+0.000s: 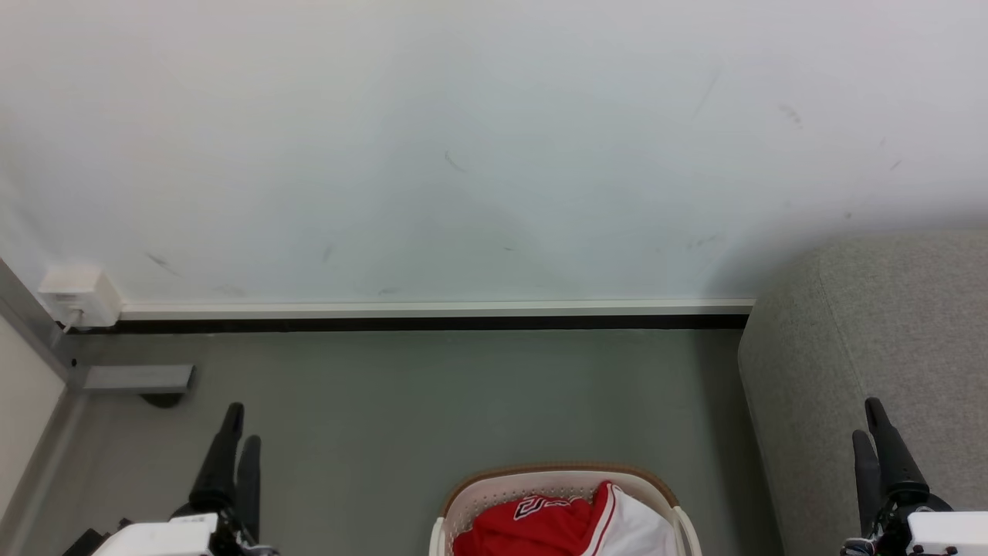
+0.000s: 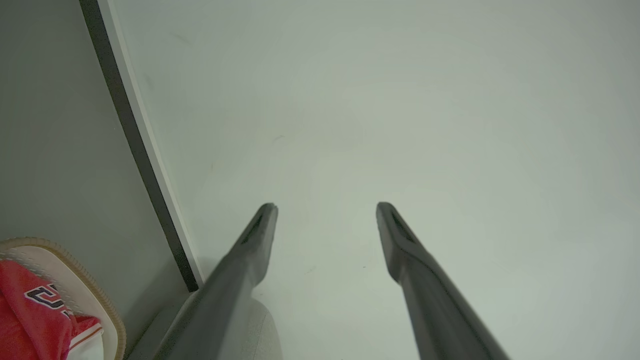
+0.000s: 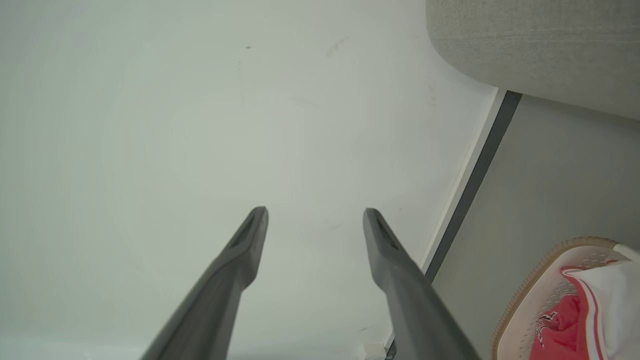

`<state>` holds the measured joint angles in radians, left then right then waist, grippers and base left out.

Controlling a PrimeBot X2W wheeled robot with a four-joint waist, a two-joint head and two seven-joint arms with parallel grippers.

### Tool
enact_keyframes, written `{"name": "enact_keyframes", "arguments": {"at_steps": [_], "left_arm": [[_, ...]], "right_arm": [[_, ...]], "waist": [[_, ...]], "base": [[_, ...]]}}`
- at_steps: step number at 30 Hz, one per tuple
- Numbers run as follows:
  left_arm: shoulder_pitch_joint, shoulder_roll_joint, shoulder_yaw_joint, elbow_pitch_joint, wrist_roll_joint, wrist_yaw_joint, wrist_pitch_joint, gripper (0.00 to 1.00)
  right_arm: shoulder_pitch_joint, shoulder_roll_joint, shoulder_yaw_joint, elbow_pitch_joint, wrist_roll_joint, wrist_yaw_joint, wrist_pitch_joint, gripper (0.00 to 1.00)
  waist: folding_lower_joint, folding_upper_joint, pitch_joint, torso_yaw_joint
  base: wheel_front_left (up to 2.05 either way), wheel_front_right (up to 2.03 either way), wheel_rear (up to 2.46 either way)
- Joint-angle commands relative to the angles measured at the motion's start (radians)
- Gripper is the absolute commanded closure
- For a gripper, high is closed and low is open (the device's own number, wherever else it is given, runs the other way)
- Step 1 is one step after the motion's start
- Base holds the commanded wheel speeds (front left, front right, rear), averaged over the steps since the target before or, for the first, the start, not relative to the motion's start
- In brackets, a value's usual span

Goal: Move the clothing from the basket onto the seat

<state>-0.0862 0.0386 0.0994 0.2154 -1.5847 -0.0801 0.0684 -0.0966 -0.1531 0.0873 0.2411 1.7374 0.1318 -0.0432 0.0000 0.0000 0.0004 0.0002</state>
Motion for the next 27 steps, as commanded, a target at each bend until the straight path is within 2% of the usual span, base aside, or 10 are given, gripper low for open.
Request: {"name": "enact_keyframes", "arguments": {"at_steps": [1,11,27], "left_arm": [[-0.025,0.006,0.001,-0.024,0.017,-0.006,-0.010,0.00],[-0.026,0.007,0.005,-0.063,0.168,-0.013,-0.055,0.00],[-0.019,0.009,0.011,-0.091,0.508,-0.014,-0.118,0.00]], "right_arm": [[-0.023,-0.006,0.001,-0.026,-0.017,0.000,-0.007,0.00],[-0.039,-0.018,0.038,-0.051,-0.135,0.000,-0.044,0.00],[-0.046,-0.018,0.084,-0.076,-0.450,-0.001,-0.084,0.00]], "waist": [[0.0000,0.0000,0.000,0.000],[0.0000,0.0000,-0.002,-0.001],[0.0000,0.0000,-0.007,-0.003]], "base": [[0.00,0.00,0.00],[0.00,0.00,0.00],[0.00,0.00,0.00]]}}
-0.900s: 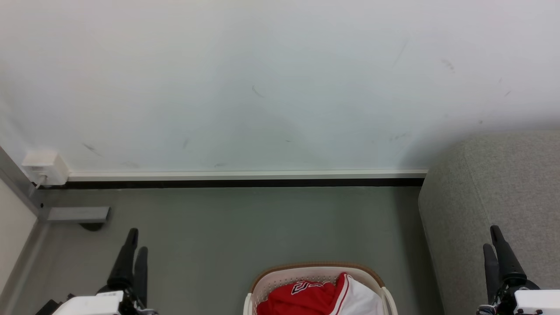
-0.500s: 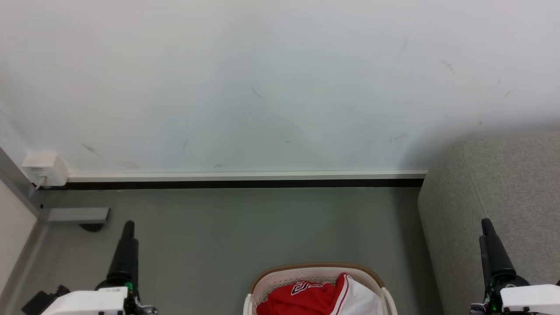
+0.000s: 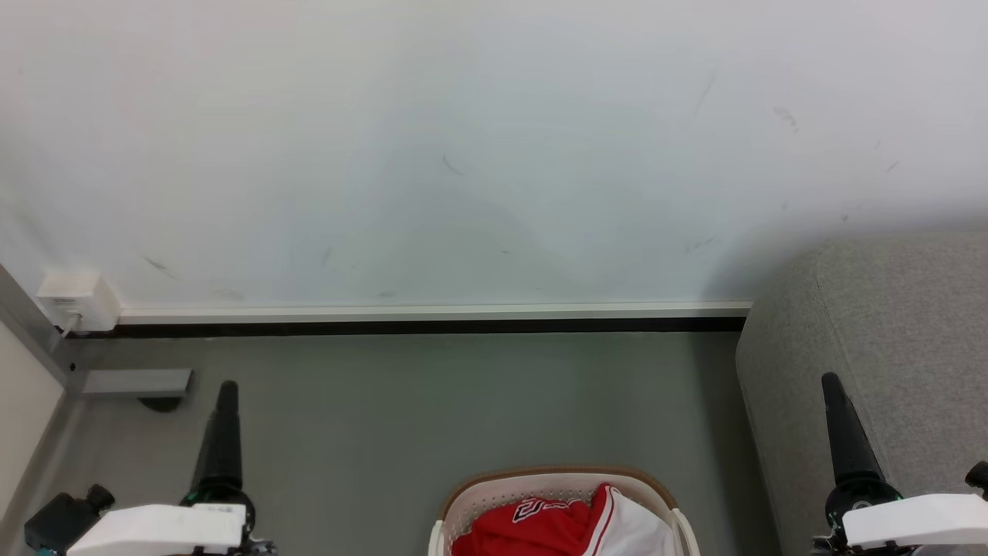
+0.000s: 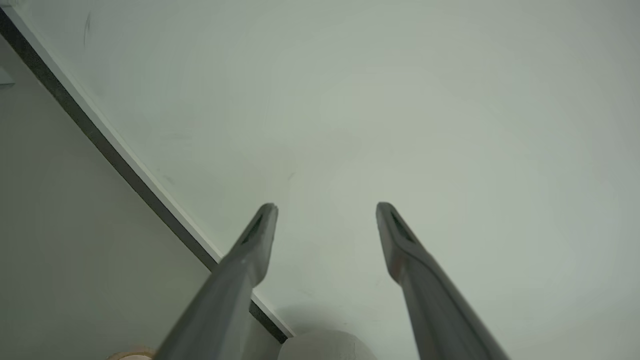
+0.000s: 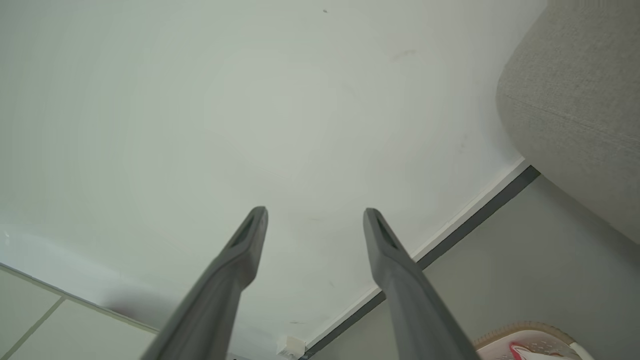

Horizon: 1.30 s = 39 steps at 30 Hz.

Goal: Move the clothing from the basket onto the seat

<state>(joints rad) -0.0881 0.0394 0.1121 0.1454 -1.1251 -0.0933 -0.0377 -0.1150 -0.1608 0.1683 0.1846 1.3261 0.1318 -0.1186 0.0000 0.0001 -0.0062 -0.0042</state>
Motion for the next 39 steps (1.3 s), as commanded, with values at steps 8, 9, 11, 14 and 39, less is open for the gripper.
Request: {"name": "enact_keyframes", "arguments": {"at_steps": [8,9,11,14,39], "left_arm": [[-0.011,0.009,-0.027,-0.037,0.238,0.016,-0.038,0.00],[-0.010,0.009,-0.032,-0.038,0.266,0.019,-0.042,0.00],[-0.008,0.010,-0.041,-0.039,0.315,0.024,-0.048,0.00],[-0.005,0.010,-0.052,-0.040,0.377,0.033,-0.058,0.00],[0.009,0.039,-0.129,0.008,0.702,0.099,-0.127,0.00]], "right_arm": [[-0.028,-0.013,-0.002,-0.012,-0.201,-0.001,-0.027,0.00],[-0.028,-0.014,-0.004,-0.008,-0.227,-0.001,-0.028,0.00],[-0.028,-0.011,-0.009,0.000,-0.272,-0.001,-0.033,0.00],[-0.029,-0.006,-0.016,0.017,-0.335,-0.001,-0.038,0.00],[-0.050,0.019,-0.015,0.120,-0.669,-0.001,-0.081,0.00]], "waist": [[0.0000,-0.0001,-0.001,0.003],[0.0000,-0.0001,-0.001,0.003],[0.0000,-0.0001,-0.002,0.003],[0.0000,-0.0001,-0.004,0.003],[0.0000,-0.0001,-0.016,-0.003]], "base": [[0.00,0.00,0.00],[0.00,0.00,0.00],[0.00,0.00,0.00],[0.00,0.00,0.00],[0.00,0.00,0.00]]}}
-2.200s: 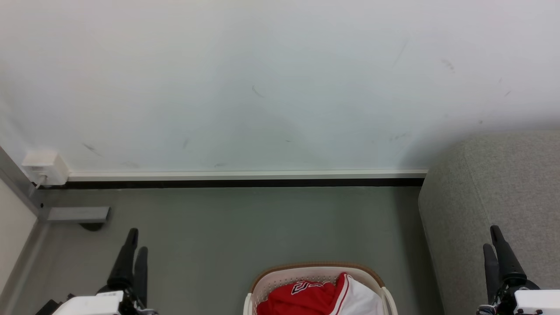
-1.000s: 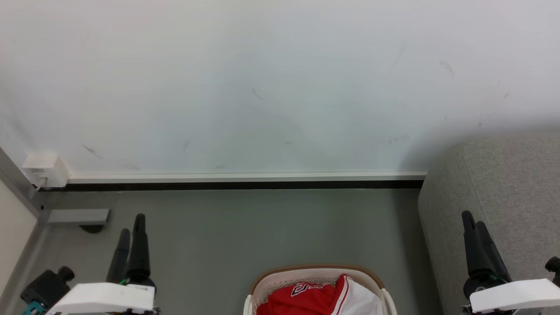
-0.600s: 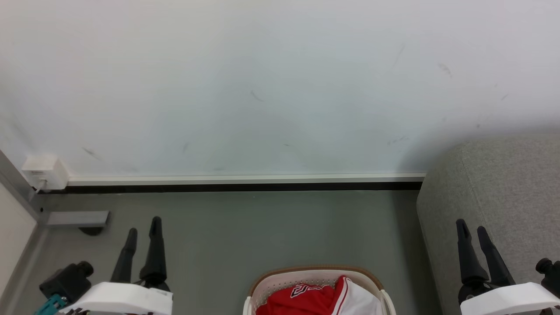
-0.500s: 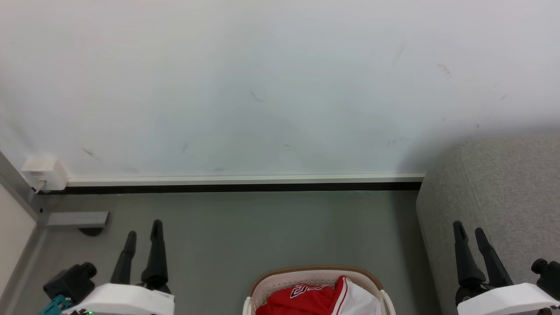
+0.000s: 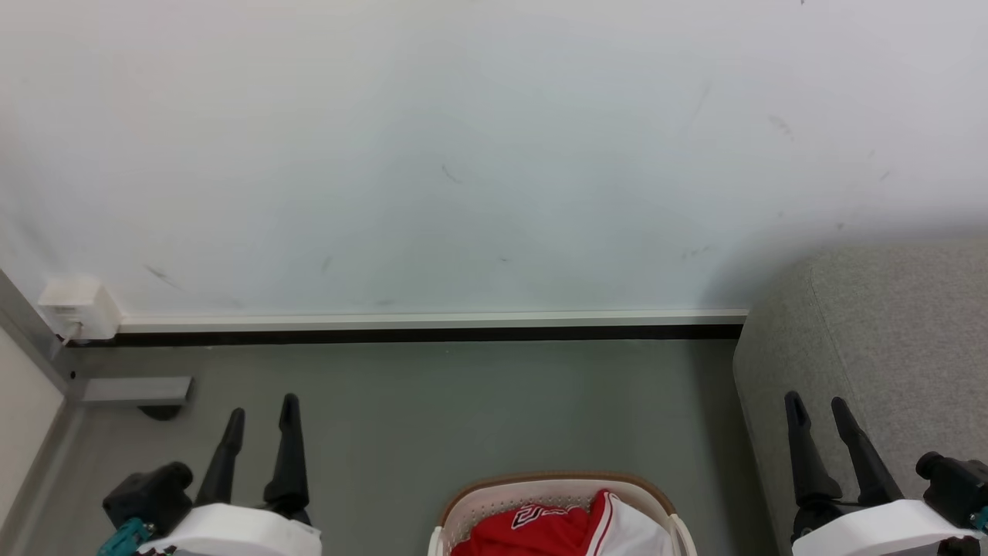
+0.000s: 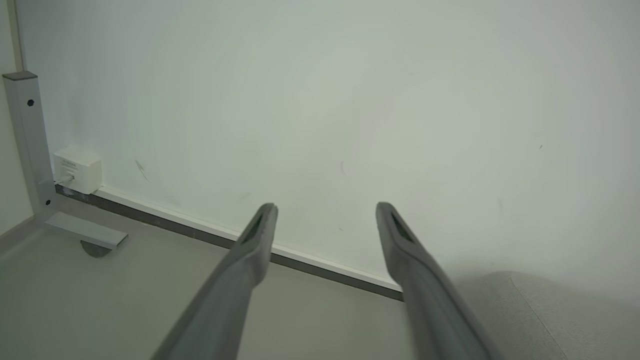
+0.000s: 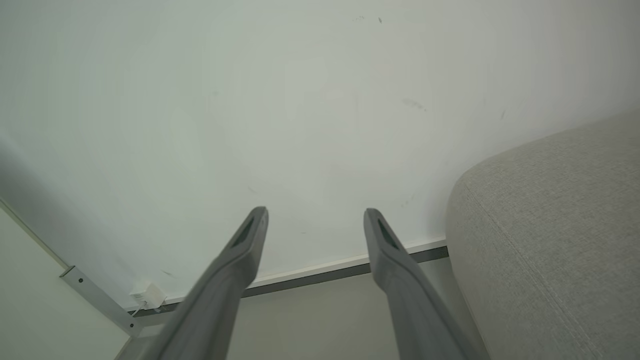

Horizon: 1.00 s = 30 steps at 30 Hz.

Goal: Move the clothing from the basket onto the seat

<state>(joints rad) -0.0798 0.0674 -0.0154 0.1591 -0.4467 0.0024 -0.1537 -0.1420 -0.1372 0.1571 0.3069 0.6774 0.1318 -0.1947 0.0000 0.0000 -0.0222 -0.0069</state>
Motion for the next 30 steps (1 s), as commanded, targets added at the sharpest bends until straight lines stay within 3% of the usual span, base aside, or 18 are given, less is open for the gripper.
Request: {"name": "enact_keyframes", "arguments": {"at_steps": [1,30], "left_arm": [[0.001,0.012,-0.003,-0.004,0.033,0.005,-0.012,0.00],[0.013,0.016,-0.033,-0.003,0.276,0.000,-0.077,0.00]], "right_arm": [[-0.024,-0.004,-0.006,0.000,-0.034,-0.001,-0.007,0.00],[-0.027,0.015,-0.008,0.032,-0.283,-0.002,-0.048,0.00]], "waist": [[0.0000,0.0000,-0.001,0.000],[0.0000,0.0000,-0.014,0.000]], "base": [[0.00,0.00,0.00],[0.00,0.00,0.00]]}}
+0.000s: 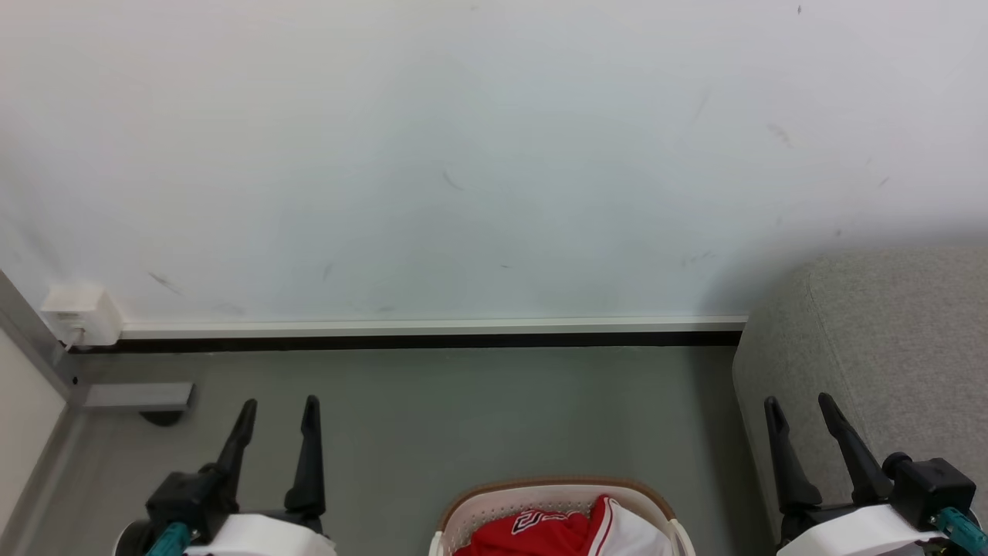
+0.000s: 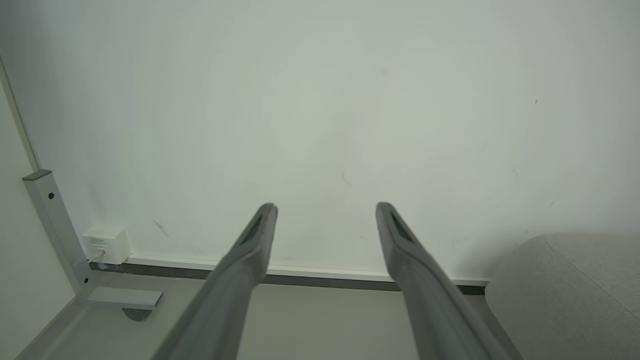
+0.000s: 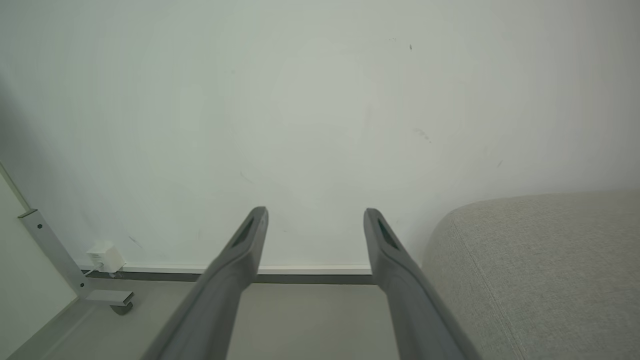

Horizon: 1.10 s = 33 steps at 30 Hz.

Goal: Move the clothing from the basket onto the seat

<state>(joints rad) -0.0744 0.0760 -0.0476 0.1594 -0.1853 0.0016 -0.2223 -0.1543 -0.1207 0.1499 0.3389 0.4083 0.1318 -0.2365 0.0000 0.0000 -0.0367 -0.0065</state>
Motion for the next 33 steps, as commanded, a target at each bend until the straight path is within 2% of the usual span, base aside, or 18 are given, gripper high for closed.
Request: {"name": "enact_keyframes", "arguments": {"at_steps": [1,20,33], "left_arm": [[0.008,0.007,0.000,-0.002,0.024,0.000,-0.011,0.00],[0.015,-0.005,0.006,0.016,0.163,-0.007,-0.045,0.00],[0.004,-0.013,0.021,0.025,0.153,-0.019,-0.043,0.00]], "right_arm": [[-0.014,-0.001,-0.001,0.002,-0.021,-0.002,-0.007,0.00],[-0.019,0.010,-0.010,0.013,-0.153,-0.002,-0.030,0.00],[-0.016,0.017,-0.017,0.003,-0.145,-0.002,-0.028,0.00]], "waist": [[0.0000,0.0000,0.000,0.000],[0.0000,0.0000,-0.005,0.000],[0.0000,0.0000,-0.001,0.002]], "base": [[0.00,0.00,0.00],[0.00,0.00,0.00],[0.00,0.00,0.00]]}}
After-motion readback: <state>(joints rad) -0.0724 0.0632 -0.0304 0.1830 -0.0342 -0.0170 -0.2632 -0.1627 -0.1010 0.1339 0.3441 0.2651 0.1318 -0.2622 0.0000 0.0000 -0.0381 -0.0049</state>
